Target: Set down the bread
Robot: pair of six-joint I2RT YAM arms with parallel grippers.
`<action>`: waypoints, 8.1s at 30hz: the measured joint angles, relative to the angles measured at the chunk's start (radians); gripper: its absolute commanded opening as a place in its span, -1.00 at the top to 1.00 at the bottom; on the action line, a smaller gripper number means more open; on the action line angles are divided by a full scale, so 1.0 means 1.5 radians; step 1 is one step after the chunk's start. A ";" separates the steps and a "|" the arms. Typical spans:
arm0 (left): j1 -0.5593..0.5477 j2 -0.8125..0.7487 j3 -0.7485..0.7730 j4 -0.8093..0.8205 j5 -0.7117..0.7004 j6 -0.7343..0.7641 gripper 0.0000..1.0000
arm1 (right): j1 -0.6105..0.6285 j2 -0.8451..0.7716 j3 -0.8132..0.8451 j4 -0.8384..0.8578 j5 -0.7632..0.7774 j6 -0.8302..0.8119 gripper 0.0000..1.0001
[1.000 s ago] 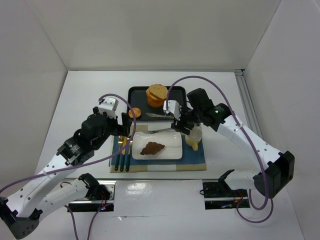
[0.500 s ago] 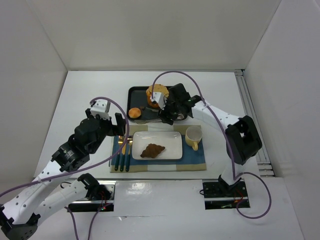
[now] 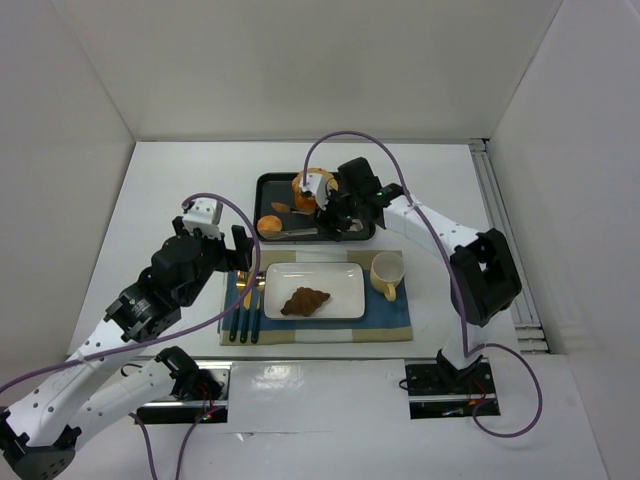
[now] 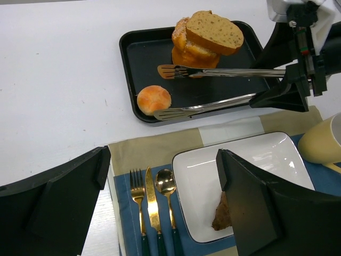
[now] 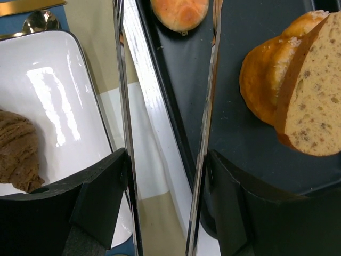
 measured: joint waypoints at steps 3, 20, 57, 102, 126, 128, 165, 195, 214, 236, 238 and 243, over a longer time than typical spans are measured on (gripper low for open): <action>0.000 0.002 0.000 0.000 0.000 0.000 -1.00 | 0.000 0.026 0.012 0.004 0.001 0.002 -0.34; 0.000 0.002 0.000 0.001 0.000 0.001 -1.00 | -0.006 0.140 0.058 0.004 0.006 0.010 -0.34; 0.000 0.008 0.000 0.002 0.003 0.001 -1.00 | -0.026 0.176 0.142 -0.016 -0.057 0.020 -0.31; 0.000 0.008 0.000 0.002 0.003 0.001 -1.00 | -0.046 -0.237 -0.153 -0.193 -0.122 -0.048 0.59; 0.000 0.008 0.000 0.002 0.003 0.001 -1.00 | -0.020 -0.258 -0.170 -0.245 -0.114 -0.070 -0.28; 0.000 0.008 0.000 0.002 0.003 0.001 -1.00 | -0.020 -0.273 -0.169 -0.238 -0.113 -0.066 -0.28; 0.000 0.008 0.000 0.002 0.006 0.001 -1.00 | -0.089 -0.118 -0.164 0.197 0.225 -0.041 0.40; 0.000 0.011 0.000 0.002 0.009 0.001 -1.00 | -0.130 -0.378 -0.193 -0.259 -0.068 -0.176 0.70; 0.000 0.014 0.000 0.002 0.010 0.001 -1.00 | -0.119 -0.337 -0.193 -0.410 -0.088 -0.216 -0.11; 0.000 0.019 0.000 0.002 0.010 0.001 -1.00 | -0.124 -0.523 -0.179 -0.200 -0.008 -0.066 -0.13; 0.000 0.019 0.000 0.002 0.011 0.001 -1.00 | -0.154 -0.532 -0.218 -0.109 0.049 -0.020 -0.13; 0.000 0.019 0.000 0.002 0.013 0.001 -1.00 | -0.302 -0.503 -0.330 0.039 0.141 0.078 -0.13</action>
